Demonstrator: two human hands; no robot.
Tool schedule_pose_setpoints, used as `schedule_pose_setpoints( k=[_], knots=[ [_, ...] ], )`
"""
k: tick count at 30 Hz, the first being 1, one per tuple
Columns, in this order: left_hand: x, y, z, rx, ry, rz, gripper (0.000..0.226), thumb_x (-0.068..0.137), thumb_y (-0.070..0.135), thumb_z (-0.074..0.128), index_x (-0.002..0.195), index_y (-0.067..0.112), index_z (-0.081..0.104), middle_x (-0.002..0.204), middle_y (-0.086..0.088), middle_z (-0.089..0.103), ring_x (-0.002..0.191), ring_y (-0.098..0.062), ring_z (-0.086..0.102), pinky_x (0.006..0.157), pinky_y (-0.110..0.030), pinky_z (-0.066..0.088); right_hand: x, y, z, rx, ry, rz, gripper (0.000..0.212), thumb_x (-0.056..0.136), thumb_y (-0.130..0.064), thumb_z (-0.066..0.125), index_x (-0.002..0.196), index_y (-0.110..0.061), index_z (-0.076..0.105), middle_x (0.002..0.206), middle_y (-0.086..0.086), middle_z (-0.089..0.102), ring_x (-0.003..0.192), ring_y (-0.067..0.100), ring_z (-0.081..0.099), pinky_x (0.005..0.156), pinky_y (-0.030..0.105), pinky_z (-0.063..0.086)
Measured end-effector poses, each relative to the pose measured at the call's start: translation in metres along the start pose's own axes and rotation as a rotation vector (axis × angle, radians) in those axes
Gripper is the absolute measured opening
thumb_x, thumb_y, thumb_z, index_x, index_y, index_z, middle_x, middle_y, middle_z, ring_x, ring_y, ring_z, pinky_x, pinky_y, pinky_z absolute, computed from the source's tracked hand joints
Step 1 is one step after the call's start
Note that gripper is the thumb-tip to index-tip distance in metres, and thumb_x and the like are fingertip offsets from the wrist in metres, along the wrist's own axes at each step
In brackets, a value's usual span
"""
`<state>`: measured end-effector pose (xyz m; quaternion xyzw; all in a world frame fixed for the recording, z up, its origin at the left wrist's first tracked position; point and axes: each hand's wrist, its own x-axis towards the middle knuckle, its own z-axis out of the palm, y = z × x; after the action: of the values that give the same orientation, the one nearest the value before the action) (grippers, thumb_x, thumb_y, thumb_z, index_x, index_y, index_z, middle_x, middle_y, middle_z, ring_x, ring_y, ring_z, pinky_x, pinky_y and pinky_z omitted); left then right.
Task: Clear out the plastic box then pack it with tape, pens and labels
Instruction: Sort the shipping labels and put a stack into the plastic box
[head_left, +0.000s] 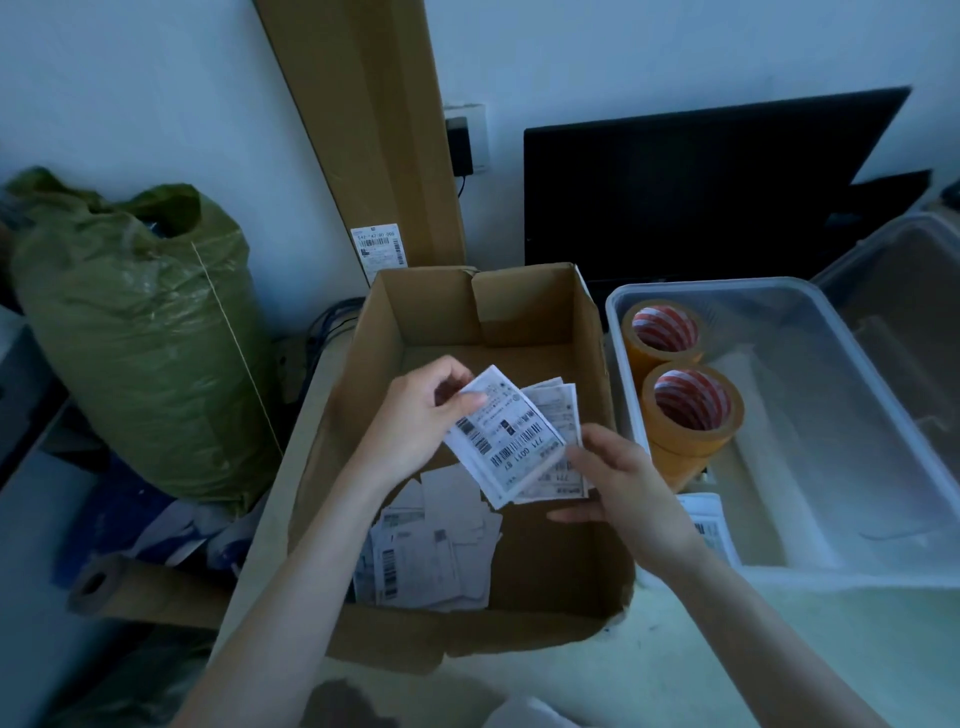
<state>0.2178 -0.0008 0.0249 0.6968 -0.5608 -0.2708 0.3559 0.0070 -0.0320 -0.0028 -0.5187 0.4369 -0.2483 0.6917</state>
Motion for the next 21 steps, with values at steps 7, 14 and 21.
schedule_pose_setpoints(
  k=[7,14,21],
  knots=[
    [0.011,0.012,0.022,0.032,-0.09,0.071,0.016,0.086,0.024,0.067,0.074,0.021,0.057,0.091,0.011,0.068,0.084,-0.006,0.065,0.072,-0.029,0.057,-0.004,0.0,-0.002,-0.066,-0.089,-0.008,0.016,0.098,-0.018,0.046,0.108,-0.016,0.059,0.102,0.007,0.069,0.093,0.015,0.071,0.074,0.039,0.061],
    [0.006,0.016,0.044,-0.037,-0.095,0.058,0.017,0.089,0.032,0.063,0.079,0.022,0.053,0.082,0.007,0.065,0.071,-0.004,0.064,0.06,-0.019,0.051,-0.004,0.0,-0.008,-0.073,-0.142,0.03,0.02,0.098,-0.013,0.047,0.115,-0.019,0.057,0.106,0.005,0.069,0.097,0.018,0.07,0.072,0.038,0.061],
    [0.0,0.03,0.069,-0.251,-0.086,0.08,0.006,0.097,0.028,0.049,0.093,0.024,0.05,0.089,0.005,0.06,0.078,-0.003,0.062,0.061,-0.013,0.049,-0.01,-0.013,-0.041,-0.193,-0.153,0.009,0.017,0.097,-0.011,0.049,0.108,-0.017,0.061,0.099,0.003,0.072,0.09,0.016,0.072,0.066,0.03,0.06]
  ],
)
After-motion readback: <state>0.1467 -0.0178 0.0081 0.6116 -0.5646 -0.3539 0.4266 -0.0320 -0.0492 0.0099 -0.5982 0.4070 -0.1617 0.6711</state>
